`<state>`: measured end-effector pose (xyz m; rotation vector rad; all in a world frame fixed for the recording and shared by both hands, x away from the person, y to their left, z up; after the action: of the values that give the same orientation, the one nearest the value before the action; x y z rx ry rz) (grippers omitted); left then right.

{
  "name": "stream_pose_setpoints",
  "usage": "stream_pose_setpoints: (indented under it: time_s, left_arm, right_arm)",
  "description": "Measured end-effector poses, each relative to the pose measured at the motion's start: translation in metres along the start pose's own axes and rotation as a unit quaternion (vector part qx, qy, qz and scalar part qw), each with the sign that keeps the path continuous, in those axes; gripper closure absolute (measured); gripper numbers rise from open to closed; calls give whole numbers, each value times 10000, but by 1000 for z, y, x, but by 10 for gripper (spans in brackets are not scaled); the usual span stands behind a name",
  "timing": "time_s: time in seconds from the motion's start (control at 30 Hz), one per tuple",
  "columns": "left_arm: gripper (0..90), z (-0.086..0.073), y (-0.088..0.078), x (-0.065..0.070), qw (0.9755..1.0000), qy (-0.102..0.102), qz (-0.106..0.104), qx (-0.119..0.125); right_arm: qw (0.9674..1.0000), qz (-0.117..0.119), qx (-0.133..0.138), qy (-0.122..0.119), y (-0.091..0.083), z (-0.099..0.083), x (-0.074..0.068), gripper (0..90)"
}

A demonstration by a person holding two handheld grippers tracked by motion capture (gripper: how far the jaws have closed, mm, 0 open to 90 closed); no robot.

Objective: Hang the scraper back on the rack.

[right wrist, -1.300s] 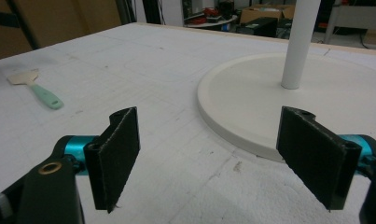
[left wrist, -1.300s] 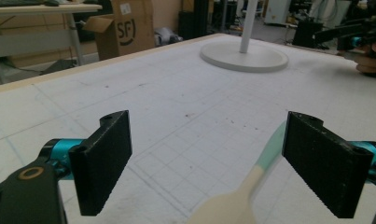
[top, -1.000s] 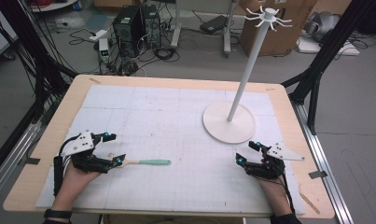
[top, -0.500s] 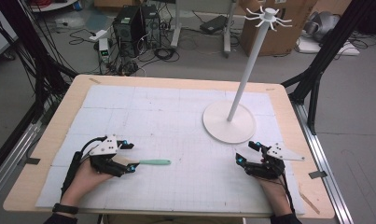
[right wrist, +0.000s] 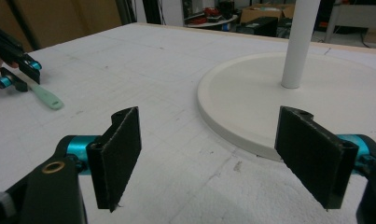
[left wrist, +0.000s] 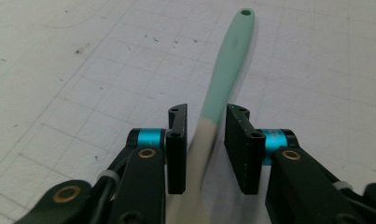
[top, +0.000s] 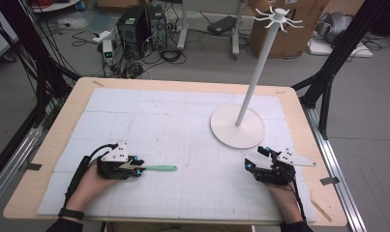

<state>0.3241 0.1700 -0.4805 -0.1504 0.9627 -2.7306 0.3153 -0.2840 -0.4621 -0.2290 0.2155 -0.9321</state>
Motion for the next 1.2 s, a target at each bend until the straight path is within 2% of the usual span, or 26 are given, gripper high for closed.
stream_pose_setpoints:
  time_s: [0.03, 0.13, 0.2, 0.33, 0.4, 0.5, 0.53, 0.63, 0.73, 0.83, 1.0, 1.1, 1.2]
  left_arm:
    - [725, 0, 0, 1, 10000, 25, -14, 8]
    - [766, -1, 1, -1, 9998, -150, -134, 82]
    - [774, -1, 0, -2, 9997, -193, -157, 79]
    - [785, 0, 0, 0, 9999, -91, -95, 50]
    - [796, 1, 0, 0, 9999, -136, -67, 66]
    - [811, 3, 1, -3, 9996, -274, 115, 43]
    - [812, 5, 1, -4, 9995, -278, 142, 66]
    - [813, 14, -2, -6, 9984, -435, 101, 348]
    - [814, 27, -7, -6, 9962, -574, 9, 662]
    - [813, 46, -13, -7, 9949, -573, -64, 833]
    - [813, 89, -21, -11, 9912, -650, -155, 1146]
    - [813, 117, -25, -16, 9905, -627, -121, 1217]
    - [813, 145, -28, -22, 9895, -534, -182, 1328]
  right_arm:
    - [10000, -3, 2, 1, 0, 0, 0, 223]
    - [10000, 2, -3, 15, 0, 0, 0, 226]
    - [10000, -1, -4, 8, 0, 0, 0, 226]
    - [10000, 2, -4, 11, 0, 0, 0, 227]
    - [10000, -3, 9, 3, 0, 0, 1, 227]
    - [10000, 1, 9, 9, 0, 0, 1, 227]
    - [10000, 6, 5, 13, 0, 0, 1, 227]
    - [10000, 3, 11, 19, 0, 0, 1, 227]
    - [10000, 3, 12, 23, 0, 0, 1, 227]
    - [10000, 6, 16, 16, 0, 0, 1, 228]
    - [10000, 11, 10, 58, 0, 0, 1, 227]
    - [10000, 13, 6, 65, 0, 0, 1, 227]
    - [10000, 13, 8, 67, 0, 0, 1, 228]
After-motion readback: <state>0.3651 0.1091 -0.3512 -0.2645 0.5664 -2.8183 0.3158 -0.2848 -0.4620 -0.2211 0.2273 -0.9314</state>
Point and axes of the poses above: each handheld gripper's, and its own axes: y roughly forward along the jaws, z roughly out of its top, x roughly to its right, the point moved 5 cm from there along y, roughly forward along the jaws, and after that the axes turned 6 degrees about -z, right-handed, at the moved point
